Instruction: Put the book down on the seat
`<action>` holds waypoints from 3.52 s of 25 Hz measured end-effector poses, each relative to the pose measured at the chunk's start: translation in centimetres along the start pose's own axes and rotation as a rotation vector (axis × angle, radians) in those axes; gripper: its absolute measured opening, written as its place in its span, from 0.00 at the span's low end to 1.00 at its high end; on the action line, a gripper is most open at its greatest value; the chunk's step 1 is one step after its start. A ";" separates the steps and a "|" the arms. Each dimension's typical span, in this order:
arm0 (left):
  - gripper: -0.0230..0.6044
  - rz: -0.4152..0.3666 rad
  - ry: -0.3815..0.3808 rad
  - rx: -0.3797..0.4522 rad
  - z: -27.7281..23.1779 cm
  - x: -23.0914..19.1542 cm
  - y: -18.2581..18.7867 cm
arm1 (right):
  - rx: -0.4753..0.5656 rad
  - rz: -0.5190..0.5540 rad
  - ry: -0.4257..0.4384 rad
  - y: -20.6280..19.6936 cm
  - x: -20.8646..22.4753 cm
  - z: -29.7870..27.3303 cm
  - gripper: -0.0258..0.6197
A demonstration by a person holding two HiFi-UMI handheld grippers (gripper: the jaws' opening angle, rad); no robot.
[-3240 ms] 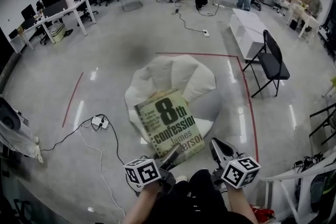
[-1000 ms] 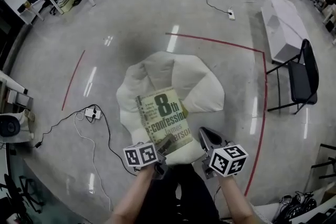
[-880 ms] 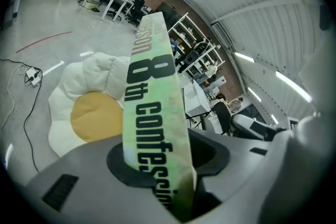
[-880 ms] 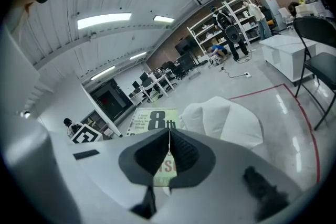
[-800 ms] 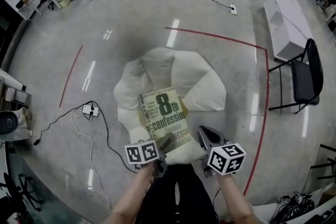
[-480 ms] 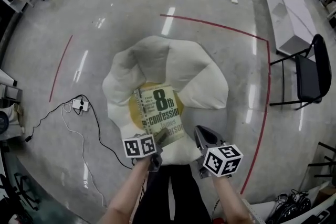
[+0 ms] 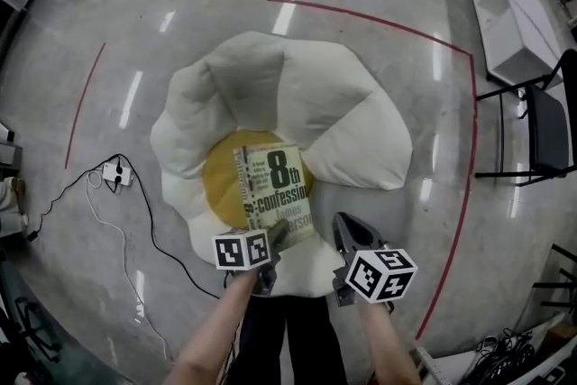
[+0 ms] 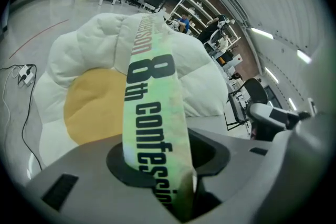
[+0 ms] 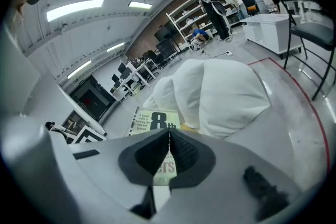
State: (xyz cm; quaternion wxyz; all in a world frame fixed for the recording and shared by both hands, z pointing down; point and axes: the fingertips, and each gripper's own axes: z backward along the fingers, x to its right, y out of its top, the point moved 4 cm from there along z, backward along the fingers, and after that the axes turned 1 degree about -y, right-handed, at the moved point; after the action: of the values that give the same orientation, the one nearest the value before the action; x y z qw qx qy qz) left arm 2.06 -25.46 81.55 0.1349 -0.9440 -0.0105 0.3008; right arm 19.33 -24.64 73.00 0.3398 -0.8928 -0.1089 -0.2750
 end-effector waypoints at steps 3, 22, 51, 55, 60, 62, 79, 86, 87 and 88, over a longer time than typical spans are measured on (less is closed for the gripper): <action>0.33 -0.005 0.029 -0.021 -2.8 -2.5 0.0 | 0.006 0.001 0.004 -0.8 1.0 -2.6 0.06; 0.37 -0.116 0.262 -0.132 -13.2 -7.4 0.7 | -0.015 -0.059 -0.016 -3.8 5.2 -6.0 0.06; 0.36 -0.126 -0.178 -0.080 -9.9 3.2 0.4 | 0.033 -0.119 -0.036 -3.2 4.7 -1.8 0.06; 0.19 -0.174 -0.139 -0.035 -7.9 3.3 1.5 | 0.047 -0.098 -0.002 -2.5 3.2 -1.4 0.06; 0.07 -0.256 -0.098 -0.004 -4.6 4.0 2.0 | 0.056 -0.113 0.013 -1.7 1.4 -0.2 0.06; 0.06 -0.251 -0.104 -0.003 -3.3 4.6 1.9 | 0.063 -0.115 0.017 -1.3 0.9 0.4 0.06; 0.05 -0.238 -0.202 0.064 14.3 15.8 2.5 | 0.123 -0.181 0.138 4.5 -9.8 10.5 0.06; 0.05 -0.256 -0.256 0.133 21.7 22.3 2.2 | 0.168 -0.147 0.197 8.3 -14.1 18.0 0.06; 0.05 -0.248 -0.268 0.146 22.7 22.9 1.8 | 0.174 -0.135 0.197 8.5 -14.5 19.2 0.06; 0.05 -0.239 -0.279 0.161 23.8 23.3 1.5 | 0.182 -0.121 0.198 8.7 -15.0 20.4 0.06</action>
State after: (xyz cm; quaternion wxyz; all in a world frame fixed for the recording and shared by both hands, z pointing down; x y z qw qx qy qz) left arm 7.48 -18.65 49.38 0.2421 -0.8714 -0.1171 0.4103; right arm 18.81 -17.60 47.18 0.4113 -0.8186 -0.1527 -0.3707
